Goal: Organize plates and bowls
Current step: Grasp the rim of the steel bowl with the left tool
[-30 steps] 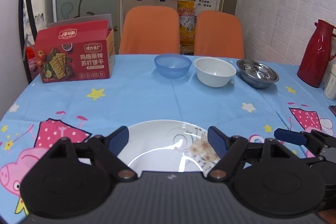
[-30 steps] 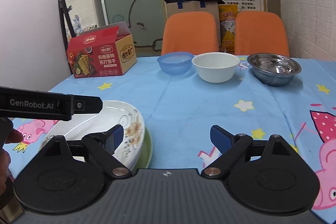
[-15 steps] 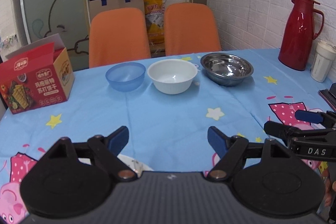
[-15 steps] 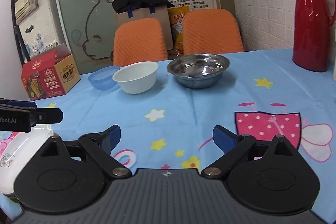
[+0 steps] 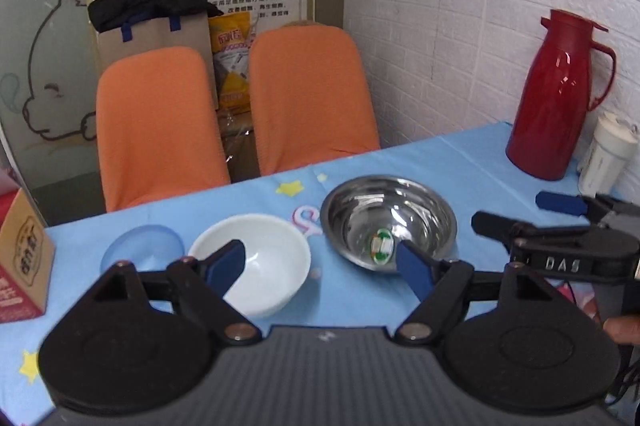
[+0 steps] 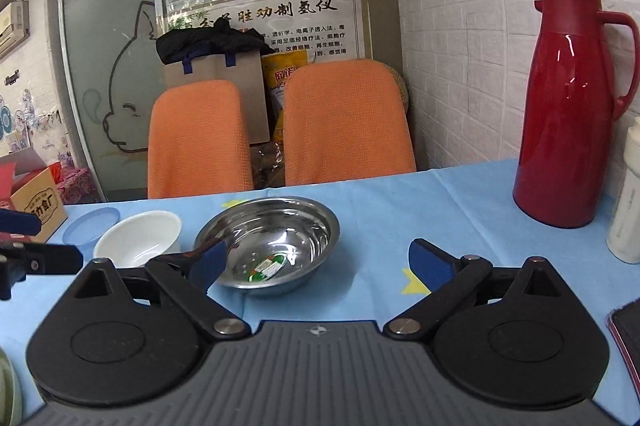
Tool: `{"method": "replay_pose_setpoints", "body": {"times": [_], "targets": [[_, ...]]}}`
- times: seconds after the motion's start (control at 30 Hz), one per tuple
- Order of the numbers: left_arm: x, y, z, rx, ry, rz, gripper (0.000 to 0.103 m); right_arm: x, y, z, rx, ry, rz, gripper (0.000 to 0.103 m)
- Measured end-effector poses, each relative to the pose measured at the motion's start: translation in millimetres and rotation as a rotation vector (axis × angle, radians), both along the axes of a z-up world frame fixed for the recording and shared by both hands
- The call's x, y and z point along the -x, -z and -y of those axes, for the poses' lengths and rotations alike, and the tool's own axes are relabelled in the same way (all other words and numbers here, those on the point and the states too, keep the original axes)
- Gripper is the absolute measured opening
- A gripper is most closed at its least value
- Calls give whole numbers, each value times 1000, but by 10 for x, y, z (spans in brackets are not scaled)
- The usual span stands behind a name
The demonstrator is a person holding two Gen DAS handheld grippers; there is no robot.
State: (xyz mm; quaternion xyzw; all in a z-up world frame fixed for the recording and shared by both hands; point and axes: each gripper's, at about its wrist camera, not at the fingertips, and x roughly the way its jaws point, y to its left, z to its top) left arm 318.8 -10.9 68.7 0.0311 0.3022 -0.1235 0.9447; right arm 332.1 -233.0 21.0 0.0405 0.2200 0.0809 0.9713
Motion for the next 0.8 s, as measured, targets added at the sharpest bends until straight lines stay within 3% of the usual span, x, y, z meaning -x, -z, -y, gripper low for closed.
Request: {"method": "replay_pose_setpoints", "body": {"times": [0.17, 0.37, 0.53, 0.8], "targets": [[-784, 150, 158, 83, 34, -87, 78, -477, 111, 2, -10, 2, -66, 103], [-1404, 491, 322, 84, 21, -211, 78, -798, 301, -76, -14, -1, -119, 103], [-1626, 668, 493, 39, 52, -251, 78, -903, 428, -85, -30, -10, -147, 103], [-1672, 776, 581, -2, 70, -265, 78, -967, 576, -128, -45, -27, -190, 103]]}}
